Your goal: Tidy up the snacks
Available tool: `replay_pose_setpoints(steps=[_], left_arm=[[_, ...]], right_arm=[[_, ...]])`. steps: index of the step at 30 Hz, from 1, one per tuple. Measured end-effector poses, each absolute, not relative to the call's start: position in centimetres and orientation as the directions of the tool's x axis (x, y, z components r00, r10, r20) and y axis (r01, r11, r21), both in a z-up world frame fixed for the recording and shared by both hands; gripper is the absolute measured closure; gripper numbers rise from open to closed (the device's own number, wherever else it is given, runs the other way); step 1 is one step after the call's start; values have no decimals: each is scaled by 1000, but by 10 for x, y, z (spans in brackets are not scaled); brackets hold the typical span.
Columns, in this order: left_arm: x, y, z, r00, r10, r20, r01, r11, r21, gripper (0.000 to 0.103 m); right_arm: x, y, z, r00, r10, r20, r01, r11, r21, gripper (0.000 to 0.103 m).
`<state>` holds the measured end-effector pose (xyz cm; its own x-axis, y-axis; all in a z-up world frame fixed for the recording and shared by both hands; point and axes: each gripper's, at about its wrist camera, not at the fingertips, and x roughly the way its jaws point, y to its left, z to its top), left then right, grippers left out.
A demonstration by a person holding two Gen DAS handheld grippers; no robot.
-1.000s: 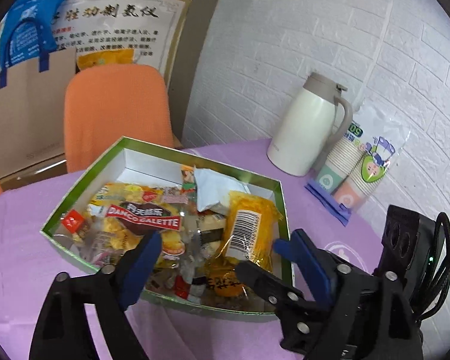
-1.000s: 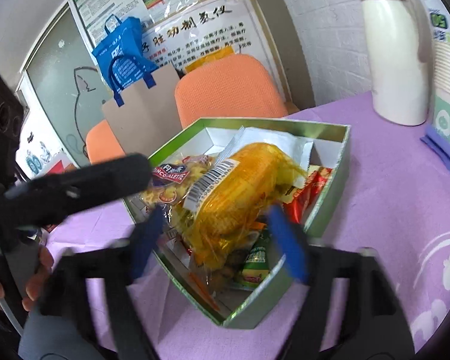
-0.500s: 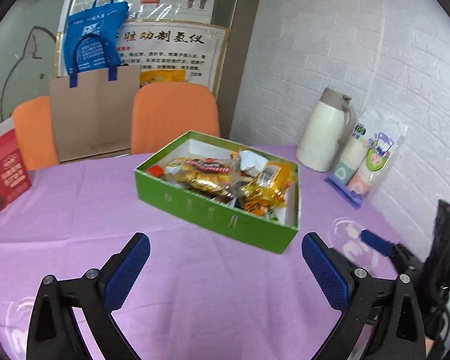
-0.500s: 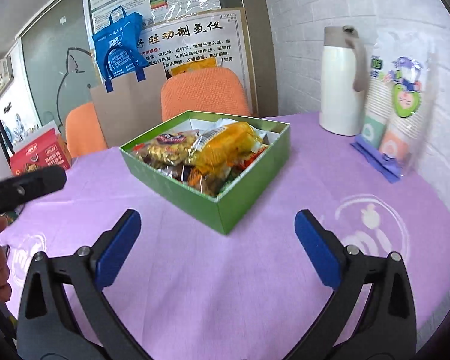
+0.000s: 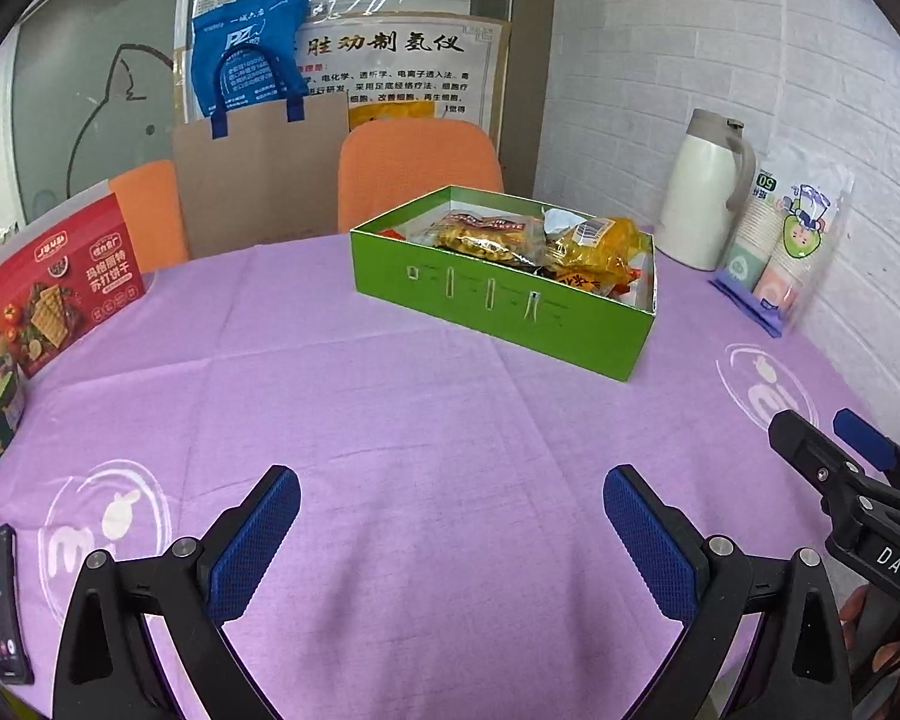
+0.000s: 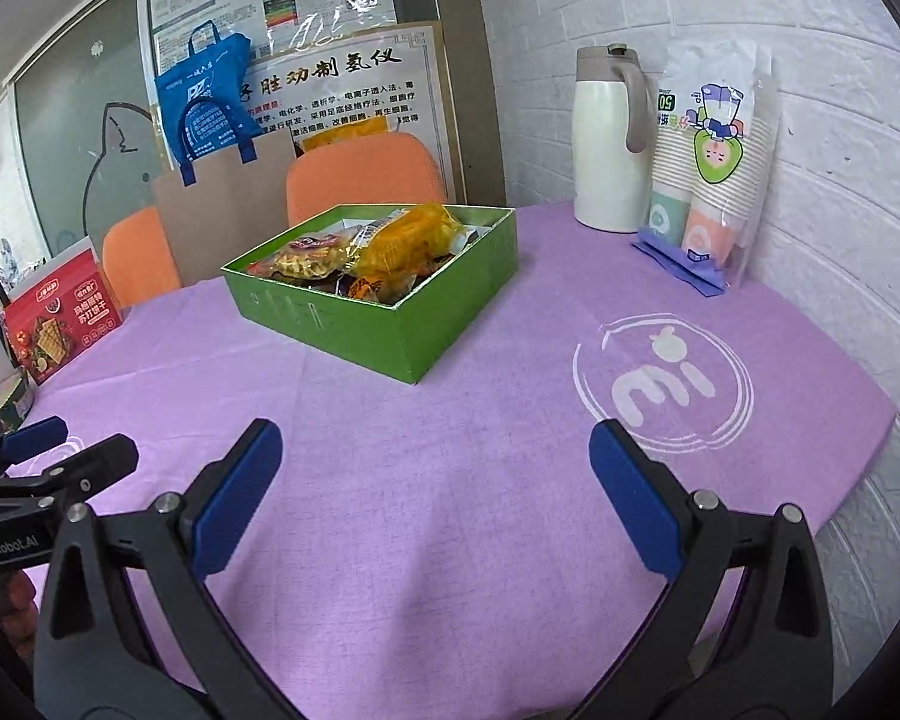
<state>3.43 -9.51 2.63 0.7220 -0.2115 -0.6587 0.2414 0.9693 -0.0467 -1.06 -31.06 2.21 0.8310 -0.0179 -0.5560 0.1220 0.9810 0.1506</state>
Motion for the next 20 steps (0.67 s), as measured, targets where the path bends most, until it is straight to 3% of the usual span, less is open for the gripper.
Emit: replay_pose_setpoints(steps=[20], left_arm=[[33, -77, 26, 746, -178, -641, 188, 981, -55, 0]], right_arm=[[1, -293, 21, 821, -16, -571, 97, 989, 111, 1]])
